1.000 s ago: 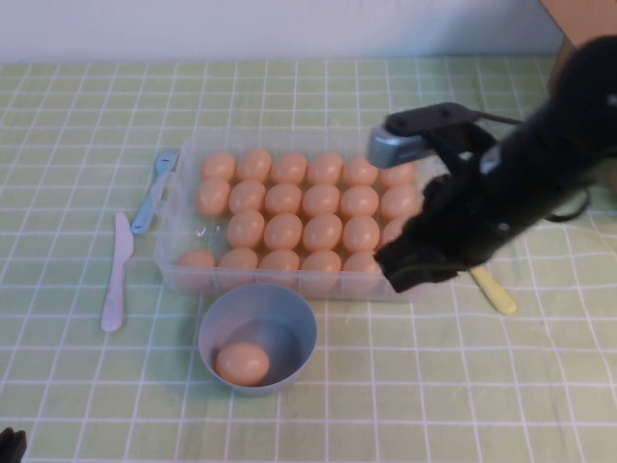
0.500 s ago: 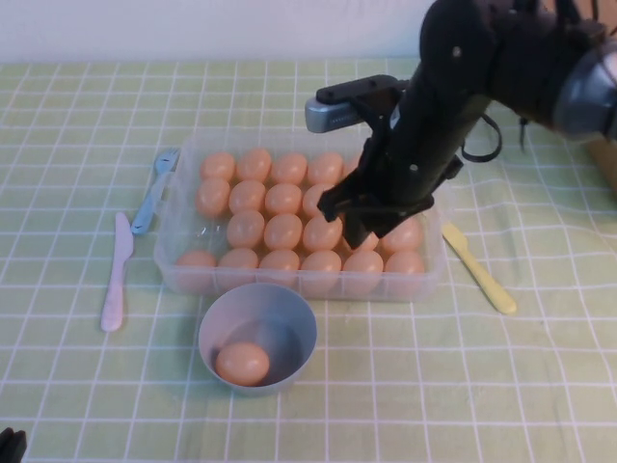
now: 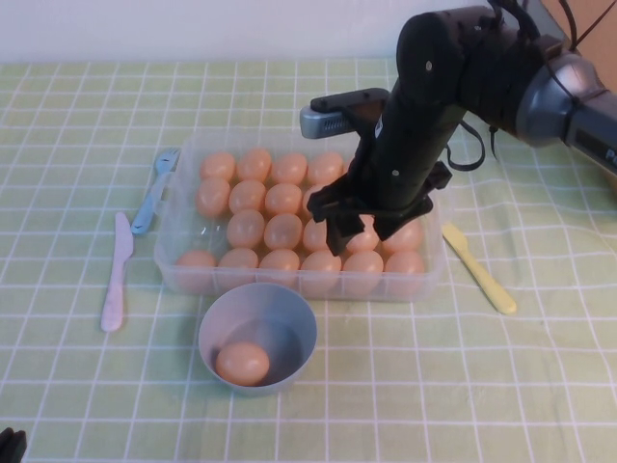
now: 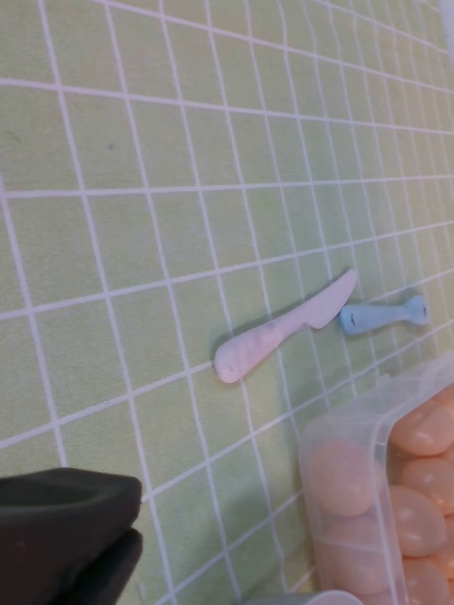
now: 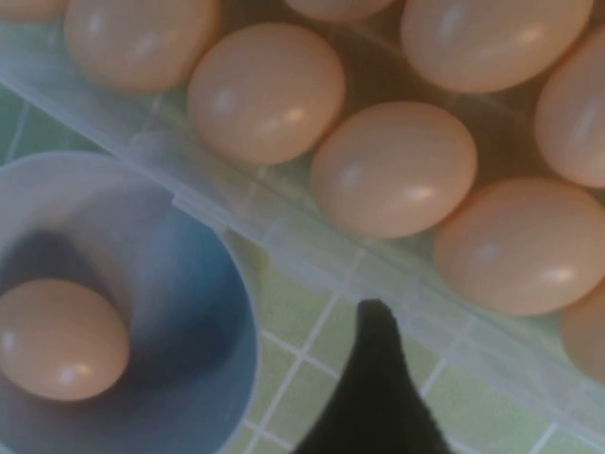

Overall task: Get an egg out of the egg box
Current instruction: Pick up the egg from the plastic box

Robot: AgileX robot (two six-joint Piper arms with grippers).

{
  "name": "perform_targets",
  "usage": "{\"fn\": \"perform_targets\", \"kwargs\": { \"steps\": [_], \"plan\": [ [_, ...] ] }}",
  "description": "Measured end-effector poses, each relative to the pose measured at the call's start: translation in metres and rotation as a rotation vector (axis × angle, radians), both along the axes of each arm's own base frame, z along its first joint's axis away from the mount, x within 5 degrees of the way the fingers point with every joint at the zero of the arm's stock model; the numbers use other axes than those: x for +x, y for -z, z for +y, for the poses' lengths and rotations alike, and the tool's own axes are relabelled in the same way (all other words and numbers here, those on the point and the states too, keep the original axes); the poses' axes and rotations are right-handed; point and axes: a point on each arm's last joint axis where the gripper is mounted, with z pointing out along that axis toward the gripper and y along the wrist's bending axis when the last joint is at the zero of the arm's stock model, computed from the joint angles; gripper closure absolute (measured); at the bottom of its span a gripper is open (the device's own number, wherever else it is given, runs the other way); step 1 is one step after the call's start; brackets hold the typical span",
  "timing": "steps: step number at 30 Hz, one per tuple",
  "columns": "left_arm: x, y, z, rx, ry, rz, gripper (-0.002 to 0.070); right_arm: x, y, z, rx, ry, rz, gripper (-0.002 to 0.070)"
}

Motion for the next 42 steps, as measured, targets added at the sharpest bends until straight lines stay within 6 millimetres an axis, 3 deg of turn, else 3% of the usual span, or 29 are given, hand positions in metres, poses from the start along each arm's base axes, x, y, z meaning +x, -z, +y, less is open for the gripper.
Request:
{"fn": "perform_targets", "kwargs": {
  "steps": [6, 17, 28, 42],
  "plan": [
    [0.000, 0.000, 0.000, 0.000, 0.000, 0.000, 0.0678, 0.003, 0.009, 0.001, -0.011, 0.064, 0.028, 0.0225],
    [0.000, 0.000, 0.000, 0.000, 0.000, 0.000, 0.0678, 0.008, 0.022, 0.001, -0.066, -0.027, 0.010, 0.0282],
    [0.000, 0.000, 0.000, 0.000, 0.000, 0.000, 0.0678, 0.009, 0.029, 0.001, -0.081, -0.048, 0.013, 0.0280],
    [0.000, 0.000, 0.000, 0.000, 0.000, 0.000, 0.0678, 0.011, 0.037, 0.003, -0.081, -0.049, 0.029, 0.0221]
  ]
}}
